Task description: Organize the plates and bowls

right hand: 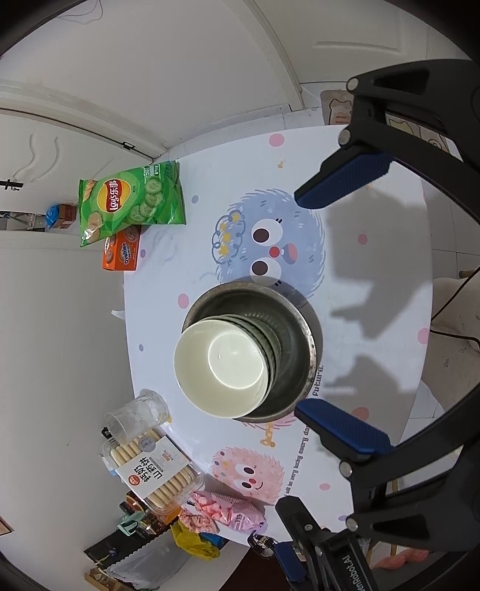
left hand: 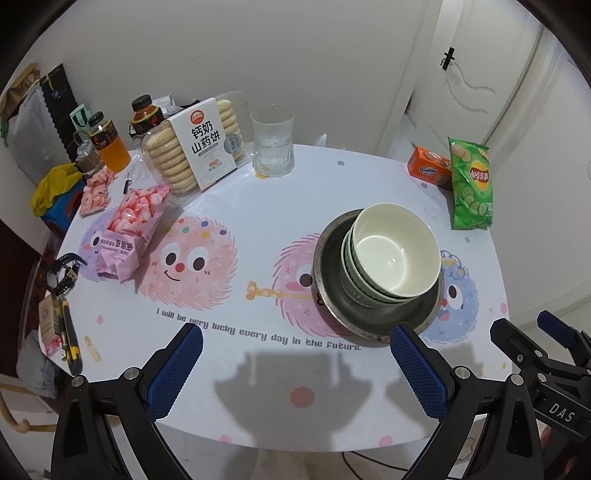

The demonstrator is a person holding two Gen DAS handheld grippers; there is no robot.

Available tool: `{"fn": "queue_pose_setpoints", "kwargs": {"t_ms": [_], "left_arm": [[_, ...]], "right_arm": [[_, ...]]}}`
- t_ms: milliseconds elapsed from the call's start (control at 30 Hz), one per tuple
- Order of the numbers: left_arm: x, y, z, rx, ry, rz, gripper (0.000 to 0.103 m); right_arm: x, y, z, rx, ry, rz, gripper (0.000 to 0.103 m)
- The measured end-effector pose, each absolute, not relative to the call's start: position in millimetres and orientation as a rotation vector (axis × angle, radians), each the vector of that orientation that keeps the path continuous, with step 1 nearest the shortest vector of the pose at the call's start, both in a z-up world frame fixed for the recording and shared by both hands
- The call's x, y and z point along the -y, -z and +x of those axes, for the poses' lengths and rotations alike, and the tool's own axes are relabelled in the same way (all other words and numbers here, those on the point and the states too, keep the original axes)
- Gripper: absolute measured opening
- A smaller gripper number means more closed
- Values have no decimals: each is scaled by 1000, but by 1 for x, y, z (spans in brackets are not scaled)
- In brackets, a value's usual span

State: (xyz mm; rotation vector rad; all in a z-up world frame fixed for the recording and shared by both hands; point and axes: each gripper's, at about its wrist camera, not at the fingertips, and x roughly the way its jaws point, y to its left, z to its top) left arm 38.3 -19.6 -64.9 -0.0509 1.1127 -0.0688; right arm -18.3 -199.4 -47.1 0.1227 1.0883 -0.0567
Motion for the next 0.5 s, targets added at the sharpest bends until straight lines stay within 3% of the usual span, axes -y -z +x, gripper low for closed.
{"fn": "queue_pose_setpoints", "kwargs": {"t_ms": [500], "left_arm": [[20, 69, 41, -1129, 82, -39, 103]], "right_arm": [[200, 50, -16, -1098, 71, 133, 102]]}}
